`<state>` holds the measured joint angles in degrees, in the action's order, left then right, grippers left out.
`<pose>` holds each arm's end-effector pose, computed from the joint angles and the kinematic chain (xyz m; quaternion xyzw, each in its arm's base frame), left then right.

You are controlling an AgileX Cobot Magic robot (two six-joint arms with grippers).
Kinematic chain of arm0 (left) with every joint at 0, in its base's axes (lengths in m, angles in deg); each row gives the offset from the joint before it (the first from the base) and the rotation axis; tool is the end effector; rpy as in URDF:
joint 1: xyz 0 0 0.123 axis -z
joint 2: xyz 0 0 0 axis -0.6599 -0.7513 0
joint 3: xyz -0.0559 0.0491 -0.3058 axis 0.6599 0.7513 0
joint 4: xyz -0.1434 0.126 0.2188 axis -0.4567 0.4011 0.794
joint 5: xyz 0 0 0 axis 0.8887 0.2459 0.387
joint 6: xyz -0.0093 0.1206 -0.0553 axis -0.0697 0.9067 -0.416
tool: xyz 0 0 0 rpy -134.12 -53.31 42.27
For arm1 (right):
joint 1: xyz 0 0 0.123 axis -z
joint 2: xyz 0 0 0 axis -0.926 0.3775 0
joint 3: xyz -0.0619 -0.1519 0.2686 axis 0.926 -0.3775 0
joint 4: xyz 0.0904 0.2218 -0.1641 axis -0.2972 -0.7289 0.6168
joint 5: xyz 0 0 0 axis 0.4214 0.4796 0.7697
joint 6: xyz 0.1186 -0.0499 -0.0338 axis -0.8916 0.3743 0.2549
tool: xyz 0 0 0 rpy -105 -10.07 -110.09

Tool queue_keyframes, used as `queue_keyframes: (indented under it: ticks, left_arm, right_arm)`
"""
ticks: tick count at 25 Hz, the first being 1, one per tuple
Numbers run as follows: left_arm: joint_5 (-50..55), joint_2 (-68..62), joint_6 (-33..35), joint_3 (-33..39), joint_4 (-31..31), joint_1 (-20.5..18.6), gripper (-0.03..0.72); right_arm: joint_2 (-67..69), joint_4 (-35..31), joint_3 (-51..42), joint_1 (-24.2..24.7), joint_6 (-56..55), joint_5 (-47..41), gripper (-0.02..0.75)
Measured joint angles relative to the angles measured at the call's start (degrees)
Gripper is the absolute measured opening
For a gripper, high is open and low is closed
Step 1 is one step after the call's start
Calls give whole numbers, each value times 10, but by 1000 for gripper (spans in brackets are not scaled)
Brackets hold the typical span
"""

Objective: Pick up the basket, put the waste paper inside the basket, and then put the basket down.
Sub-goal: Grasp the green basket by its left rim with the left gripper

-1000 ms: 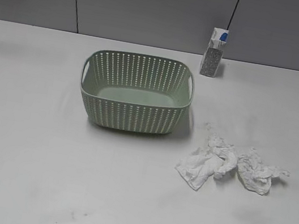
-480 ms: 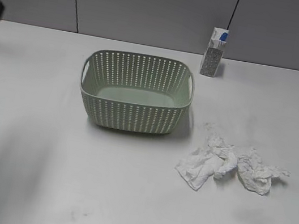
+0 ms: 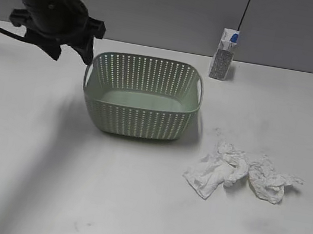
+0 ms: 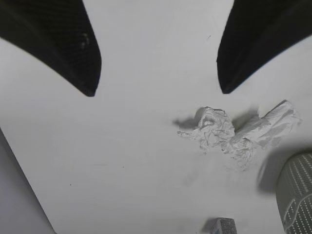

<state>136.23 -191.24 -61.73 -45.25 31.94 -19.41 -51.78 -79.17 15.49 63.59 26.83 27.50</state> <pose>0.4238 -0.1847 0.2109 0.0829 0.9774 -0.1044 0.1644 0.0519 0.0061 0.2621 -0.0304 0.8415 0.0307 0.5386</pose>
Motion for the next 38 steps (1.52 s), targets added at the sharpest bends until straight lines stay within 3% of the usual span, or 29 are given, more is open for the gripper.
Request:
queue_keyframes:
  ticks: [7, 11, 15, 19, 23, 25, 38]
  left_arm:
    - [-31, -93, -9, -49, -55, 0, 514]
    - [-40, -115, -19, -55, -48, 1, 505]
    - [-38, -137, -24, -55, -46, 1, 449]
    - [-38, -139, -24, -55, -46, 1, 316]
    - [-40, -139, -25, -55, -46, 2, 98]
    - [-40, -139, -25, -55, -45, 2, 25]
    - [90, -62, -25, -46, -3, 3, 3]
  right_arm:
    - [0, 0, 0, 0, 0, 0, 590]
    - [0, 0, 0, 0, 0, 1, 590]
    - [0, 0, 0, 0, 0, 1, 590]
    - [0, 0, 0, 0, 0, 1, 590]
    - [0, 0, 0, 0, 0, 0, 590]
    - [0, 0, 0, 0, 0, 0, 590]
    - [0, 0, 0, 0, 0, 0, 590]
